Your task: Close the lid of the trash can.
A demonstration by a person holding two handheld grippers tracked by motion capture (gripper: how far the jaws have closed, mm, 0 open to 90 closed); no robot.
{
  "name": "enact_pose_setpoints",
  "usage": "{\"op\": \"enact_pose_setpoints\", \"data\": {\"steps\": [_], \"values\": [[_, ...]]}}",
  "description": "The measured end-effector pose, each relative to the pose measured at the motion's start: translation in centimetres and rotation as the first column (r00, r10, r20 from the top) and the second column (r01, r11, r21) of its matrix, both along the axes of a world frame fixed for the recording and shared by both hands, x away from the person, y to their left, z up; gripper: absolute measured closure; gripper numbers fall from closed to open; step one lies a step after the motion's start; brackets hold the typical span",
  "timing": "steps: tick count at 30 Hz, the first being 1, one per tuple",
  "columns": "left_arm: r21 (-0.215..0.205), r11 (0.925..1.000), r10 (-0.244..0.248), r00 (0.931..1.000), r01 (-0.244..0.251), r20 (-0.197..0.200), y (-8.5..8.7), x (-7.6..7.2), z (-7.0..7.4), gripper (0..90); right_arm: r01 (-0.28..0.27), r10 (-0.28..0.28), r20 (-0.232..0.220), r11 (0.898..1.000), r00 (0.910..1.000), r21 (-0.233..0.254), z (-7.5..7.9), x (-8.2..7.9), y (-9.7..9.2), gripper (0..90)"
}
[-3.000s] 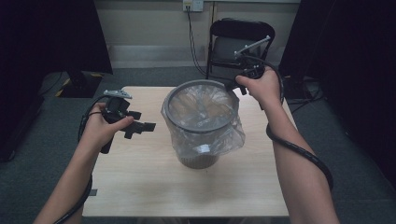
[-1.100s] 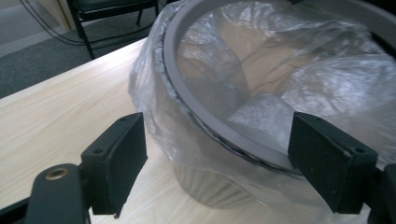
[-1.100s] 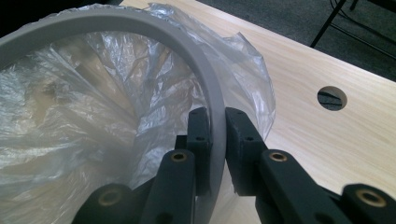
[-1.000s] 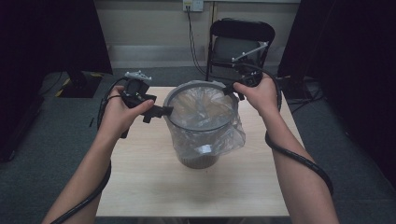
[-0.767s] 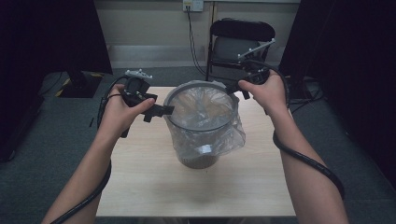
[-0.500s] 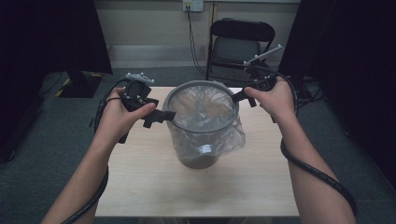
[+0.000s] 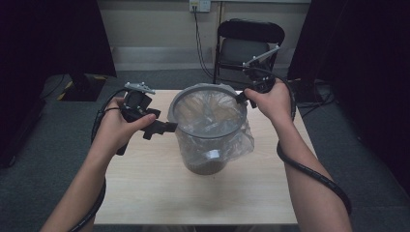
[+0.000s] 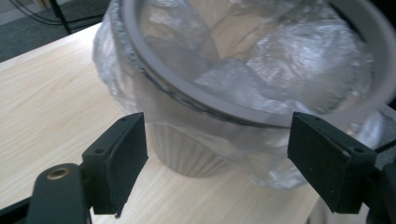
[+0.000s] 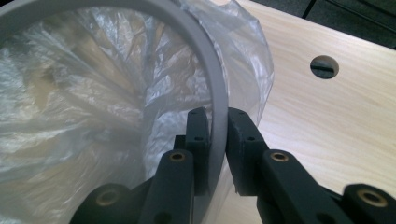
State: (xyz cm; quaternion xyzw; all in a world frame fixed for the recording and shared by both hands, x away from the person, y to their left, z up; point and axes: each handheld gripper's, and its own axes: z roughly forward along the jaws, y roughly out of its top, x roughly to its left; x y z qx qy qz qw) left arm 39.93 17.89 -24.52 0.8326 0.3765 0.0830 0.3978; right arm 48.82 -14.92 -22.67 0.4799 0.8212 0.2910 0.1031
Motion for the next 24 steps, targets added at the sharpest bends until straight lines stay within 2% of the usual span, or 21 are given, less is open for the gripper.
{"op": "enact_pose_setpoints", "data": {"steps": [4, 8, 12, 19, 24], "values": [[-0.017, 0.9998, 0.007, 1.0000, -0.007, -0.002, 0.1, 0.3, -0.3, 18.8, -0.005, 0.005, 0.010, 1.000, 0.9999, -0.008, -0.1, 0.4, 0.2, 80.4], [-0.003, 1.0000, 0.008, 1.0000, -0.008, -0.003, 0.2, 0.6, -0.7, 19.3, -0.016, 0.017, 0.024, 1.000, 0.9996, -0.017, -0.3, 0.4, 0.2, 79.1], [-0.014, 0.9996, 0.023, 0.9997, -0.023, 0.010, 0.1, 0.6, -0.7, 18.5, -0.006, 0.006, 0.049, 1.000, 0.9988, 0.010, -0.6, 0.5, 0.1, 80.7], [-0.021, 0.9987, 0.046, 0.9989, -0.046, 0.006, 0.7, 1.0, -0.9, 18.6, 0.005, -0.003, 0.078, 1.000, 0.9969, -0.025, -1.1, 0.9, 1.1, 81.2], [-0.013, 0.9988, 0.048, 0.9988, -0.048, 0.006, 0.6, 1.2, -1.1, 17.0, 0.002, -0.001, 0.094, 1.000, 0.9956, -0.007, -1.7, 1.2, 1.1, 81.7]]}}
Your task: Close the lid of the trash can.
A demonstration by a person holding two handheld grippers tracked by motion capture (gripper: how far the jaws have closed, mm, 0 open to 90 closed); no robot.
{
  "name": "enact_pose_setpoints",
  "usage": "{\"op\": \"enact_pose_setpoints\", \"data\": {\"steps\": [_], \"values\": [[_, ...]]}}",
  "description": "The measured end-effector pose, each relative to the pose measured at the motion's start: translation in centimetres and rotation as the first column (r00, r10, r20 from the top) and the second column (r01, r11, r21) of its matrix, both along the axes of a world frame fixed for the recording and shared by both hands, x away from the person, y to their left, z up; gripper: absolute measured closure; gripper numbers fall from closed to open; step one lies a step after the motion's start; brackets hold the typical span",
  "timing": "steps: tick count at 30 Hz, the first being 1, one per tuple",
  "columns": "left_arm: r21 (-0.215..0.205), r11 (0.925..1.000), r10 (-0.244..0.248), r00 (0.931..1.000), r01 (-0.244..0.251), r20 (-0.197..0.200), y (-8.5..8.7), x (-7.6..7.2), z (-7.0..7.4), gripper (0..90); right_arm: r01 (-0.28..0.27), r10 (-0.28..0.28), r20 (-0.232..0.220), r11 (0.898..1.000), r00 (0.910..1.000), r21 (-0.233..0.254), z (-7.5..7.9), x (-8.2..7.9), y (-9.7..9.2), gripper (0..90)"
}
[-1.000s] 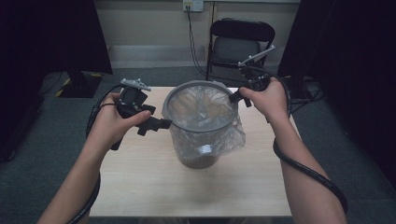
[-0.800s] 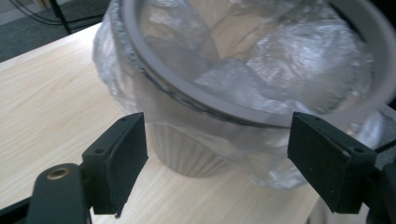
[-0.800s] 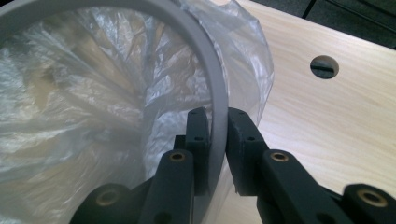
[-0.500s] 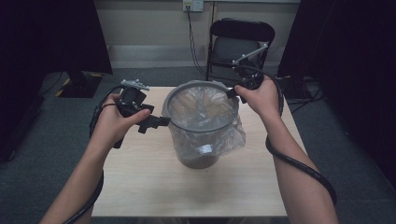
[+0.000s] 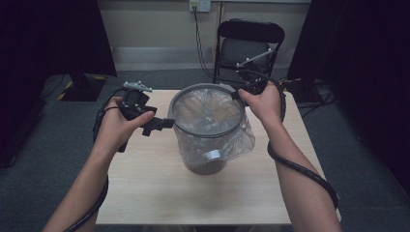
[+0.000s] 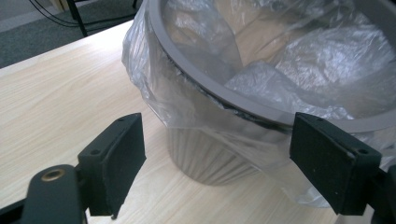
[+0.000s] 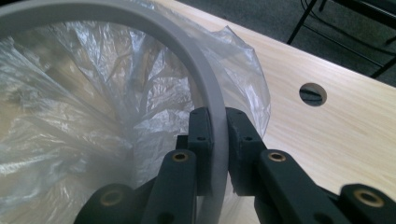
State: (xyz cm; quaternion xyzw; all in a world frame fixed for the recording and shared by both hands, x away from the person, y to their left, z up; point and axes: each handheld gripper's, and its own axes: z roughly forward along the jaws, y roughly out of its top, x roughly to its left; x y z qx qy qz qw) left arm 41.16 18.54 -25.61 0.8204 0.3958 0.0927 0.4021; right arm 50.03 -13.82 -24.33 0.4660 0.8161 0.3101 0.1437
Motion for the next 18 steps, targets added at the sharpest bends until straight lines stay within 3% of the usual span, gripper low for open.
{"op": "enact_pose_setpoints", "data": {"steps": [6, 12, 14, 16, 18], "values": [[0.003, 1.0000, 0.000, 1.0000, 0.000, 0.000, -0.04, 0.06, -0.02, 15.7, -0.014, 0.014, 0.012, 1.000, 0.9998, -0.010, -0.33, 0.00, 0.05, 81.4], [0.031, 0.9995, 0.002, 1.0000, -0.002, 0.004, -0.20, 0.04, -0.13, 15.6, -0.027, 0.028, 0.031, 0.999, 0.9991, -0.029, -0.46, -0.26, 0.16, 77.5], [0.059, 0.9982, -0.010, 0.9999, 0.009, 0.009, -0.25, 0.05, -0.21, 15.8, -0.041, 0.042, 0.025, 0.998, 0.9988, -0.044, -0.60, -0.36, 0.26, 74.2], [0.028, 0.9996, -0.002, 1.0000, 0.002, 0.007, -0.16, -0.04, -0.17, 17.2, -0.046, 0.047, 0.037, 0.998, 0.9982, -0.029, -0.51, -0.52, 0.13, 60.0], [0.033, 0.9995, 0.003, 1.0000, -0.003, 0.009, -0.08, -0.16, -0.04, 19.3, -0.032, 0.031, 0.028, 0.999, 0.9991, 0.013, -0.15, -0.61, -0.40, 41.5]]}}
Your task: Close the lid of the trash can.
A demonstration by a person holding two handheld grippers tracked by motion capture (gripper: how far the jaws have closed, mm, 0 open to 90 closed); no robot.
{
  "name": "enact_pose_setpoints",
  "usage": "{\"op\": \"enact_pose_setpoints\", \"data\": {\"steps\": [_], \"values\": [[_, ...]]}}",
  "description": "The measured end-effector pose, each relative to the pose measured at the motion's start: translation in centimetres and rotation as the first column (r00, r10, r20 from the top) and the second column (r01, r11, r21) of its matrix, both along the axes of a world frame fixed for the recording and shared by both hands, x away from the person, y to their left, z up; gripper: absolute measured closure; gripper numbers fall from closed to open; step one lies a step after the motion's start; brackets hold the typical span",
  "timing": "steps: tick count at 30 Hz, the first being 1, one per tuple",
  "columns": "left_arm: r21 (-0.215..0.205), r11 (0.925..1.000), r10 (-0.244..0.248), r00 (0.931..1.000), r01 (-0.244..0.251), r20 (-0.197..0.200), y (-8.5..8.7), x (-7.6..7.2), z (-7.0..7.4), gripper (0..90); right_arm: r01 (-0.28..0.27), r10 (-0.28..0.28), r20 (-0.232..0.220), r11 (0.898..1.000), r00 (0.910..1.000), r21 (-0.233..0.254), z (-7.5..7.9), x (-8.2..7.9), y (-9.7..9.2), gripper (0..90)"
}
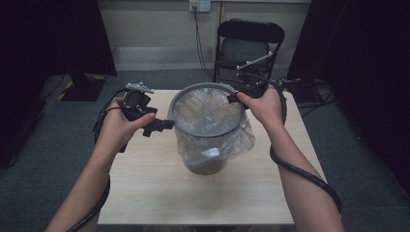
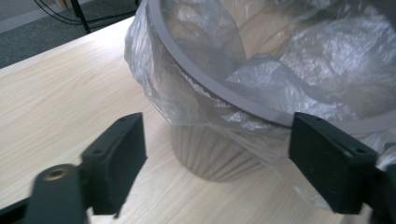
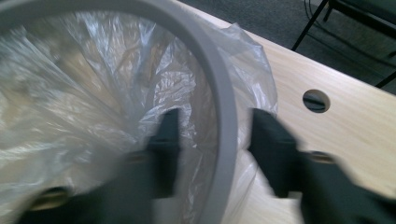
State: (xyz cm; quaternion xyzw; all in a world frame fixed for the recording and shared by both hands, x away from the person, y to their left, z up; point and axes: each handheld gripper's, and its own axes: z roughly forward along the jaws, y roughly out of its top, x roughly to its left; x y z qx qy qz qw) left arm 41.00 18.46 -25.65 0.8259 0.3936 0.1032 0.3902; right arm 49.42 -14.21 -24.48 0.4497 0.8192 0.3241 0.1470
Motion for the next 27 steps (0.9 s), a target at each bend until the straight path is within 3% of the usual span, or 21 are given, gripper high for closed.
{"op": "enact_pose_setpoints", "data": {"steps": [4, 6, 9, 14, 16, 22, 27], "values": [[-0.031, 0.9995, -0.008, 1.0000, 0.008, -0.004, 0.2, -0.5, 0.4, 16.9, 0.017, -0.017, 0.017, 1.000, 0.9997, -0.002, 0.7, -0.4, -1.1, 22.3], [-0.017, 0.9997, -0.016, 0.9999, 0.016, 0.003, 0.3, -0.6, 0.4, 16.8, 0.019, -0.019, 0.024, 1.000, 0.9995, 0.016, 0.9, -0.6, -1.8, 14.5], [-0.021, 0.9997, -0.010, 1.0000, 0.010, 0.003, 0.7, -1.0, 0.4, 16.7, -0.015, 0.015, 0.022, 1.000, 0.9996, 0.017, 1.1, -1.1, -2.7, 14.8], [-0.027, 0.9996, -0.010, 0.9999, 0.010, -0.010, 1.3, -1.2, 0.1, 16.6, -0.020, 0.020, 0.022, 1.000, 0.9996, 0.016, 1.3, -1.5, -4.0, 14.4], [-0.020, 0.9998, -0.008, 0.9998, 0.008, -0.021, 1.6, -1.1, -0.2, 16.6, -0.037, 0.037, 0.006, 0.998, 0.9993, 0.049, 1.1, -1.6, -4.6, 14.1], [-0.020, 0.9998, 0.005, 0.9995, -0.006, -0.032, 2.3, -1.3, -1.1, 16.6, -0.033, 0.032, 0.016, 0.998, 0.9994, 0.049, 0.9, -2.3, -6.6, 14.5], [-0.019, 0.9998, 0.006, 0.9988, -0.006, -0.049, 2.6, -1.7, -2.3, 16.6, -0.015, 0.014, 0.010, 0.999, 0.9998, 0.048, -0.2, -3.1, -8.2, 14.5]]}}
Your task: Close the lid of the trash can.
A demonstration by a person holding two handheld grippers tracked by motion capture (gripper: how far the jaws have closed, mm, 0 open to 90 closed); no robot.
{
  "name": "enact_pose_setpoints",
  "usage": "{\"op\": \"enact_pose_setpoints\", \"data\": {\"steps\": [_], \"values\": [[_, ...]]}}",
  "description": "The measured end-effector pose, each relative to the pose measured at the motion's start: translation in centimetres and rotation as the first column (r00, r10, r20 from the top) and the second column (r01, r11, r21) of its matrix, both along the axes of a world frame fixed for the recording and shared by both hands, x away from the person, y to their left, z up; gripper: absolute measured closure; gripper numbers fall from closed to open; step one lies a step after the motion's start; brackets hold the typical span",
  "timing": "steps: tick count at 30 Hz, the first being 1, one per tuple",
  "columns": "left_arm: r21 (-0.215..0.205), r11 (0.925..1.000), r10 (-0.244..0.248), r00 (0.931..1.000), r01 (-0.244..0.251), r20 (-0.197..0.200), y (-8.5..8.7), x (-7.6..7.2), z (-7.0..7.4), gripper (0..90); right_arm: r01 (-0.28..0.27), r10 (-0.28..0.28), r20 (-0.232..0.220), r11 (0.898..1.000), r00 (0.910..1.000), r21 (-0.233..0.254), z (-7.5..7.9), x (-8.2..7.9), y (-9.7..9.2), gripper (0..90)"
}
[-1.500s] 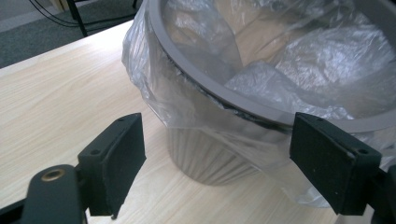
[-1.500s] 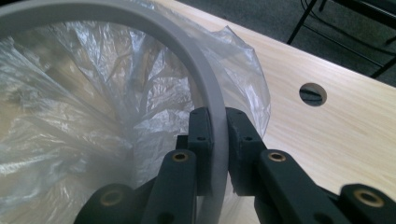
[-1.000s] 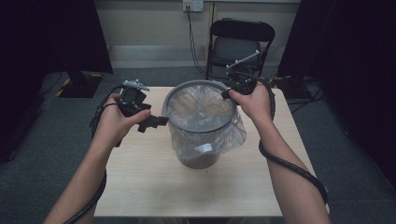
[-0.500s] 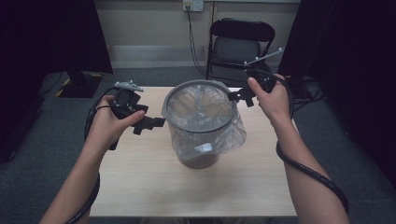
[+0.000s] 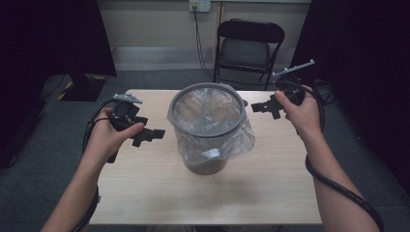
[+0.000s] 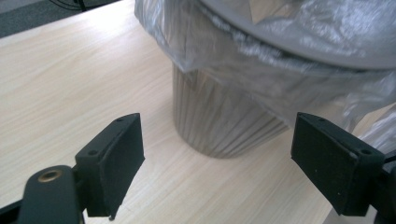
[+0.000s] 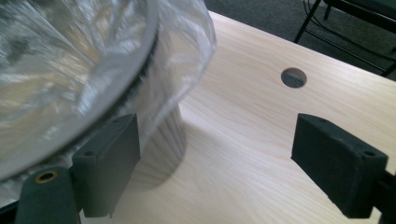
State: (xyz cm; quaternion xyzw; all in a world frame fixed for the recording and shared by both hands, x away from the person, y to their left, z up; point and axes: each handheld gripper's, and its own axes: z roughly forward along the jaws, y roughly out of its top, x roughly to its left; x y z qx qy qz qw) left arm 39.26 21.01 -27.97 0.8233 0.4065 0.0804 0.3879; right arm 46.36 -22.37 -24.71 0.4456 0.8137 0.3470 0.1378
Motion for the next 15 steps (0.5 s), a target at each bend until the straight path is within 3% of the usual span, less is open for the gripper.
{"op": "enact_pose_setpoints", "data": {"steps": [15], "values": [[-0.019, 0.9996, 0.018, 0.9990, -0.019, -0.042, 0.3, -0.6, -4.4, 16.6, 0.014, -0.013, -0.033, 0.999, 0.9994, 0.034, -5.4, -1.2, -1.8, 14.6]]}}
